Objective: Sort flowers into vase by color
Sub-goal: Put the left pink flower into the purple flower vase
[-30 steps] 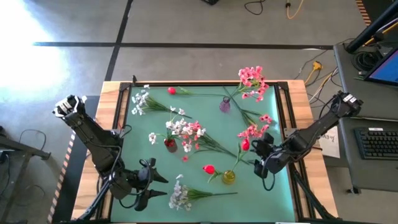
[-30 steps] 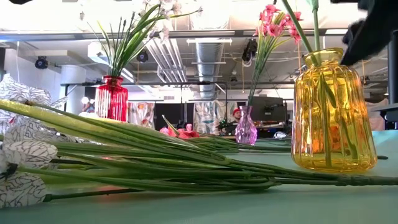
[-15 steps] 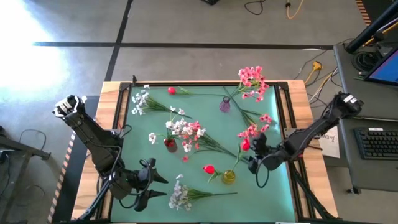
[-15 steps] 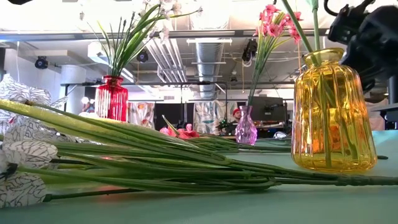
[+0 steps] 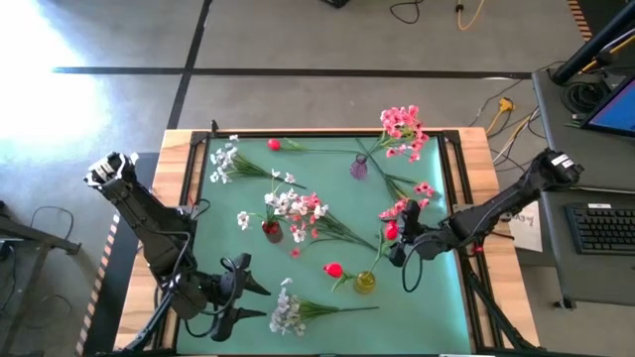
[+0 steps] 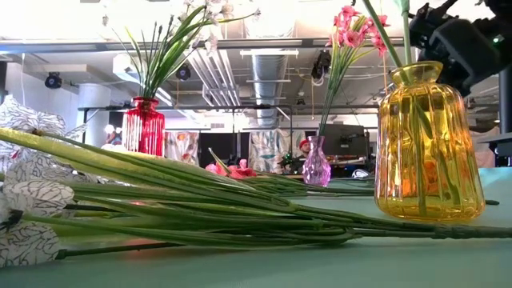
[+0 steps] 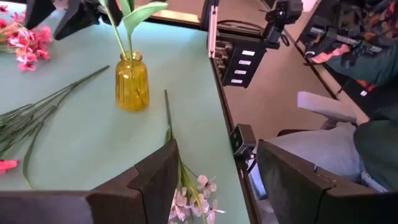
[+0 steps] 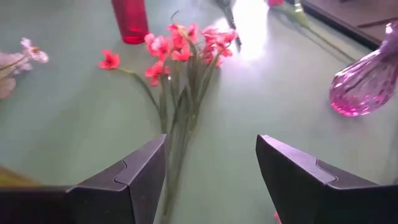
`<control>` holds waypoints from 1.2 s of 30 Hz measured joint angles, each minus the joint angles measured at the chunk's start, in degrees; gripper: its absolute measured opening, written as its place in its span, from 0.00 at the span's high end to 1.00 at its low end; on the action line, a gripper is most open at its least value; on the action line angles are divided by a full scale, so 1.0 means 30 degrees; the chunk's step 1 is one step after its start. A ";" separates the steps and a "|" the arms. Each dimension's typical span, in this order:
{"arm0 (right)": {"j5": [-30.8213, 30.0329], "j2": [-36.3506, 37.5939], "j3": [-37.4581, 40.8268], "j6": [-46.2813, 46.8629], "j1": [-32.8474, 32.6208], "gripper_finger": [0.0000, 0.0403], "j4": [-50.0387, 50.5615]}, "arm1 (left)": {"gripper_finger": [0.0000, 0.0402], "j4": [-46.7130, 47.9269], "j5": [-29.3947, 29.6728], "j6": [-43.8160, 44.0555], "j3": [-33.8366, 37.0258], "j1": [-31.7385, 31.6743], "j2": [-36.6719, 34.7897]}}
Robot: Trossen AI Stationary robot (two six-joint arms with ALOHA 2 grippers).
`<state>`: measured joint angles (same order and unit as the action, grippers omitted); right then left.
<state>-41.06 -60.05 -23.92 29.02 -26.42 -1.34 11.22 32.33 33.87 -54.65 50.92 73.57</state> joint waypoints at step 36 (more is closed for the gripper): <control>0.3078 -0.6324 0.1487 0.1062 0.1959 0.41 -0.9210 | 0.49 -0.2024 0.3377 -0.4949 0.0862 0.0015 0.2857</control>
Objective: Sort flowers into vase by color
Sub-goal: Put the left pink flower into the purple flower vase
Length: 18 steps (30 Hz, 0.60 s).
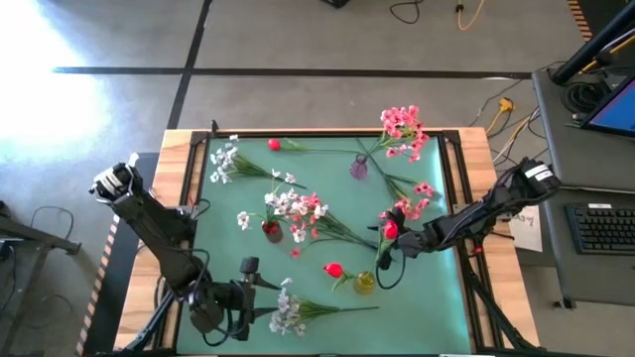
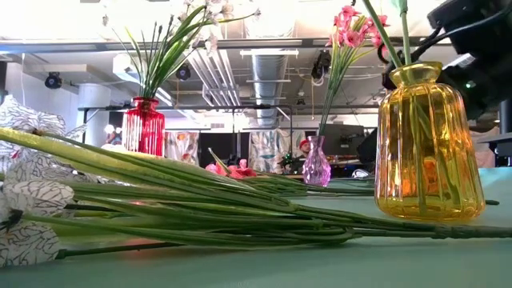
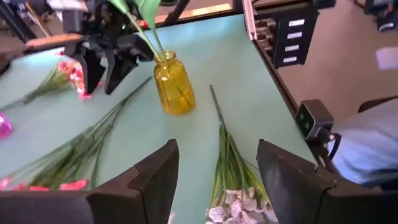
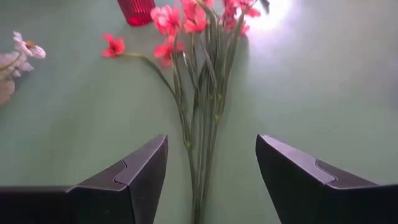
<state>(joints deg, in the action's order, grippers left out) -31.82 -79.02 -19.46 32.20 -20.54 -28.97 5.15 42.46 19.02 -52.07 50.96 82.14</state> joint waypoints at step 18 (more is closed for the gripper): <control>0.0761 0.0080 -0.0051 -0.1687 0.0614 0.41 0.0154 | 0.49 -0.0022 0.0121 0.1802 -0.0191 -0.0051 -0.0157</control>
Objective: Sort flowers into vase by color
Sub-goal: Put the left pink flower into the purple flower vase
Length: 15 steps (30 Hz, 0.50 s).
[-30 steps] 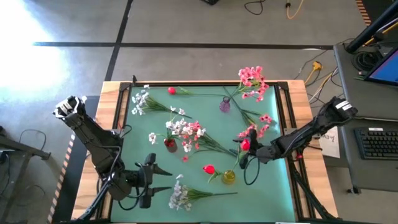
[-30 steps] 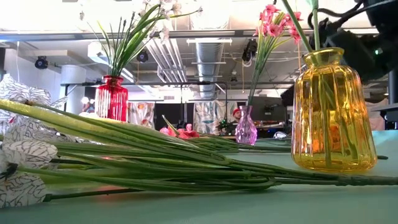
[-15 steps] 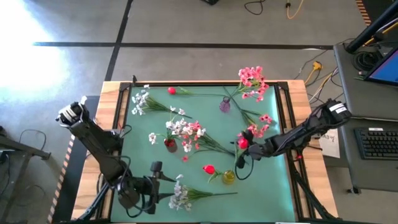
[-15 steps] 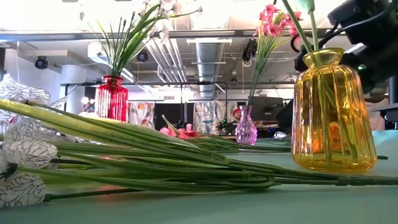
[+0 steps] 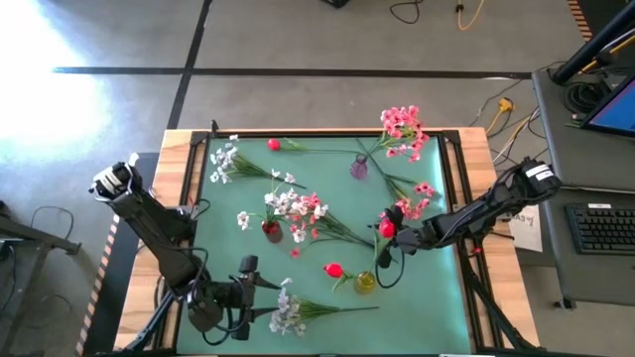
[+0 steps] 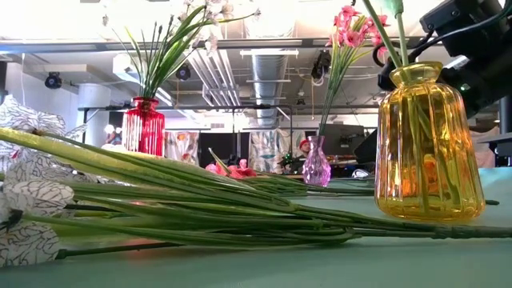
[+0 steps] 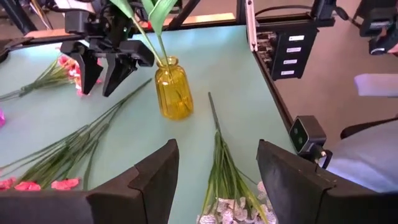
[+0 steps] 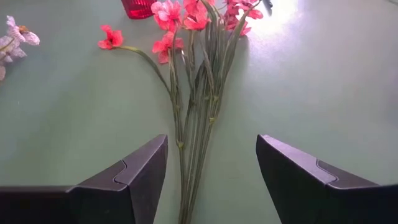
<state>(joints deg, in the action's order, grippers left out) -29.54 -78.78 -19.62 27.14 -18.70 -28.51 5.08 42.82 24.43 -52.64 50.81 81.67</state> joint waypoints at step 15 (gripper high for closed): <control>-0.0017 0.0007 0.0000 -0.1113 0.0000 0.41 -0.0178 | 0.49 0.0004 0.0129 0.0079 0.0000 -0.0014 0.0139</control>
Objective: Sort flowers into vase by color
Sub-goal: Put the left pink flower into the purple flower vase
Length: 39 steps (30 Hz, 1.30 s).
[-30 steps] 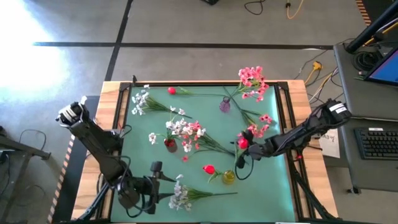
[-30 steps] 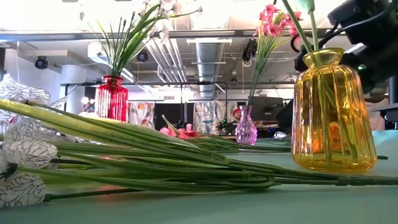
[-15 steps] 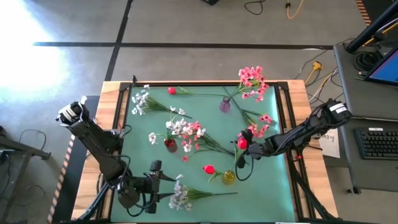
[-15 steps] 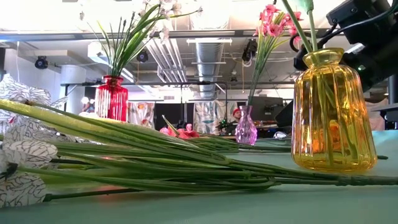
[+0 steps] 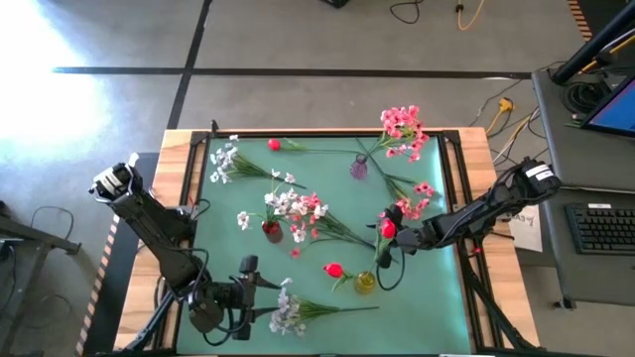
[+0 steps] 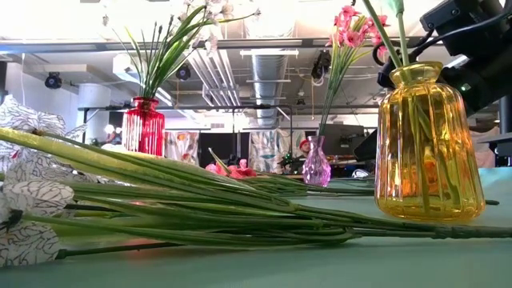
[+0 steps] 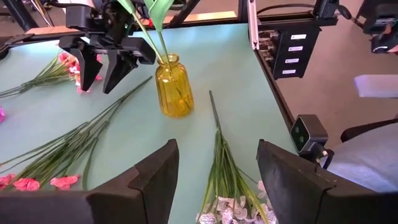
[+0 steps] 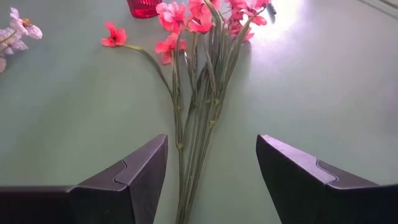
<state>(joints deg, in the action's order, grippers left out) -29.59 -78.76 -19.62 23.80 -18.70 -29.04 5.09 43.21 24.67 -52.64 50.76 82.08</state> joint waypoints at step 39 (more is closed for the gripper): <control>-0.0180 -0.0022 0.0000 -0.0464 0.0000 0.41 0.0003 | 0.49 -0.0164 0.0447 -0.0044 0.0015 -0.0088 0.0612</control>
<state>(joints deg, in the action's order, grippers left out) -30.13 -78.83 -19.62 22.41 -18.70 -29.04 4.60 44.55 24.53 -52.60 50.50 83.92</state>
